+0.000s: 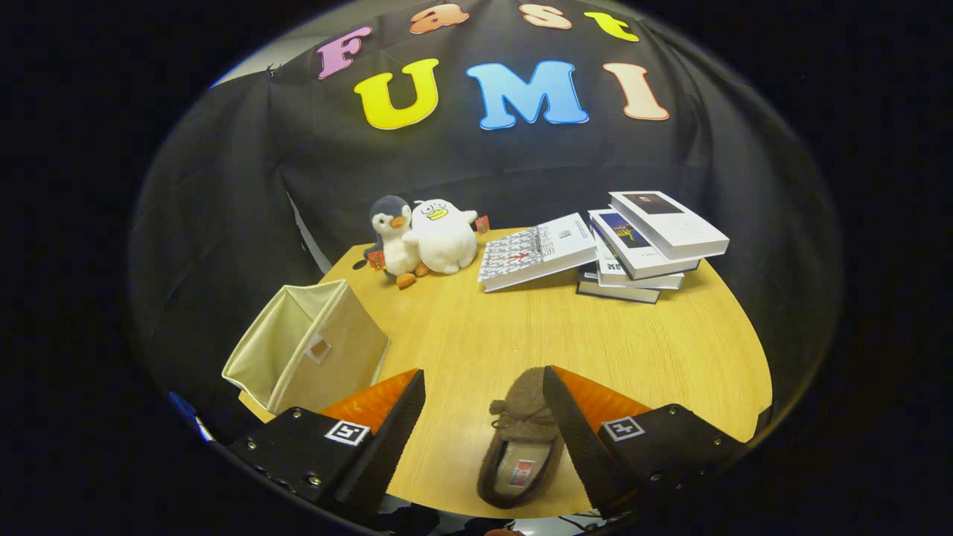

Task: Open the storage box then place both shoes into the box .Put the left shoe in first, then the right shoe, with the right side of both shoes facing outward in a uniform manner.

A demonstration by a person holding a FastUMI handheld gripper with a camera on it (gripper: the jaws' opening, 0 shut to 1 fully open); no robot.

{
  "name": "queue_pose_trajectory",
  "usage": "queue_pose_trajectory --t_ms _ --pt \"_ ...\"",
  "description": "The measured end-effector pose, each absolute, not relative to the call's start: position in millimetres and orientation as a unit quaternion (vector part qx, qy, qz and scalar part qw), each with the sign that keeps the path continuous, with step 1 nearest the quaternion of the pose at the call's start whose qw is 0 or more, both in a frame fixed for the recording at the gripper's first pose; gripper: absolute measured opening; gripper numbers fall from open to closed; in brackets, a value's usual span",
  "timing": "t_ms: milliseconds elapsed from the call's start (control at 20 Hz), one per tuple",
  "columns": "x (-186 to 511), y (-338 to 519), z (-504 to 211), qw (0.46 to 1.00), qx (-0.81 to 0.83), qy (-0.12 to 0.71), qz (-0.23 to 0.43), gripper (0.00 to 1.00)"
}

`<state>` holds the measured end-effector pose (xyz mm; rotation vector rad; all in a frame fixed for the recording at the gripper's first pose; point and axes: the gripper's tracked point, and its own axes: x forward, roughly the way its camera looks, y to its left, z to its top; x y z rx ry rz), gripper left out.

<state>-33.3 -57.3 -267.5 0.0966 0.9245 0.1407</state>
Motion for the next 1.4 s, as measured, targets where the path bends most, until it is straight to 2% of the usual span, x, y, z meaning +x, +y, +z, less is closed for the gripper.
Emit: queue_pose_trajectory --t_ms 950,1200,1250,1350,1400 --pt "-101 -109 -378 0.814 0.077 0.571 0.076 0.98" --pt "-110 -112 -397 0.795 0.075 0.598 0.072 0.92" --pt "-108 -110 -401 0.794 0.078 0.598 0.072 0.88" --pt "-108 -106 -399 0.792 0.086 0.601 0.072 0.59" --pt "-110 -106 -398 0.789 0.079 0.604 0.076 0.52"
